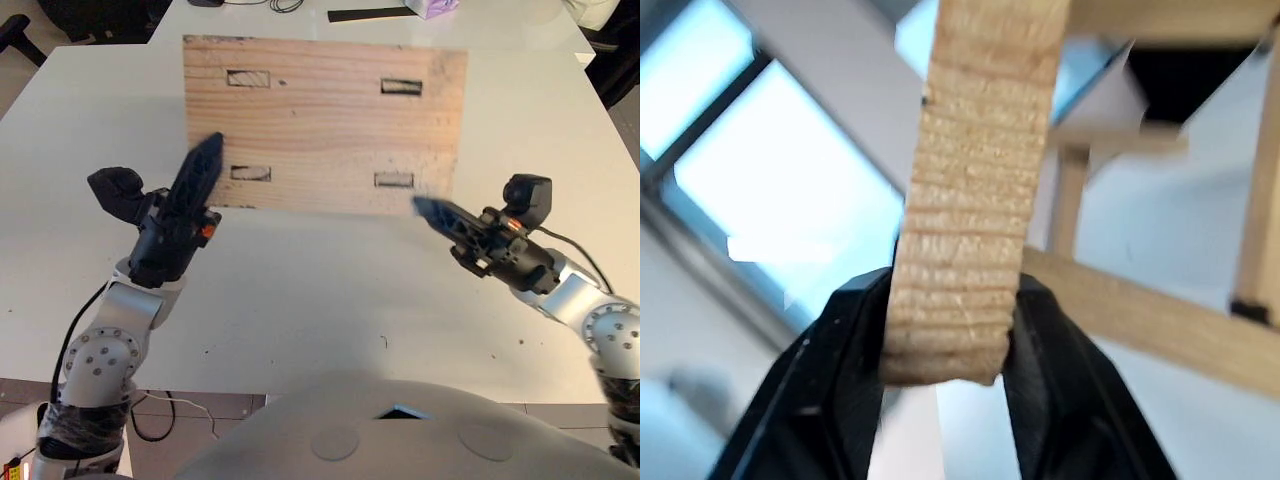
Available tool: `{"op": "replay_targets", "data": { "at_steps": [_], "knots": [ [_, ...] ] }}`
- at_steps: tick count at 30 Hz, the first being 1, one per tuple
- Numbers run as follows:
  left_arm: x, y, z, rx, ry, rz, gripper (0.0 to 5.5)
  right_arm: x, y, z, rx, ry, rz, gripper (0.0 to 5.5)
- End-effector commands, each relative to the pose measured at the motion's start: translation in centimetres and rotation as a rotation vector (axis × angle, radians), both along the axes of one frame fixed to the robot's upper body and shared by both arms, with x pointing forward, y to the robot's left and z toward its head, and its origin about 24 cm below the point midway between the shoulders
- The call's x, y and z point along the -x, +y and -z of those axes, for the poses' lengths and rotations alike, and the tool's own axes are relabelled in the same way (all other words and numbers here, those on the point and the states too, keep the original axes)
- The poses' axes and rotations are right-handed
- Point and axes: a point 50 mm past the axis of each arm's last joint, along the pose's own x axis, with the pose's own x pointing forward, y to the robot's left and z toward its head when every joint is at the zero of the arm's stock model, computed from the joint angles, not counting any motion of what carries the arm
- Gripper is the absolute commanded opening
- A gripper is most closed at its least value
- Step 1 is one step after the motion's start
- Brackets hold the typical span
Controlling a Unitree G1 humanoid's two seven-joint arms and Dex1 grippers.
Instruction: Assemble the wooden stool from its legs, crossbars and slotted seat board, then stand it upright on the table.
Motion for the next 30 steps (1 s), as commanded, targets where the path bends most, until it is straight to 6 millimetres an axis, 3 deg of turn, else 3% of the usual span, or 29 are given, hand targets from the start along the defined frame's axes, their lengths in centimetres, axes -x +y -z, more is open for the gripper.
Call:
{"op": "replay_targets", "data": {
  "at_steps": [1, 4, 12, 18, 26, 30],
  "knots": [
    [0.0, -4.1, -5.0, 0.137, 0.126, 0.054, 1.50, 1.3, 1.6, -9.6, -0.589, 0.077, 0.177, 1.42],
    [-1.3, -4.2, -4.5, 0.145, 0.228, 0.005, 1.42, 1.0, 1.5, -10.0, -0.635, 0.163, 0.211, 1.35],
    [-4.7, -3.8, -4.1, 0.172, 0.453, -0.184, 1.34, -1.4, 1.2, -8.5, -0.544, 0.471, 0.341, 1.32],
    [-7.3, -2.9, -1.0, 0.091, 0.675, -0.323, 1.34, -4.3, 0.9, -5.8, -0.448, 0.671, 0.423, 1.32],
    [-9.2, -2.5, 2.3, 0.007, 0.775, -0.390, 1.36, -5.8, 0.9, -2.4, -0.374, 0.731, 0.528, 1.32],
    [-9.0, -2.4, 1.7, 0.019, 0.698, -0.386, 1.36, -5.9, 0.5, -1.9, -0.353, 0.657, 0.549, 1.32]
  ]
}}
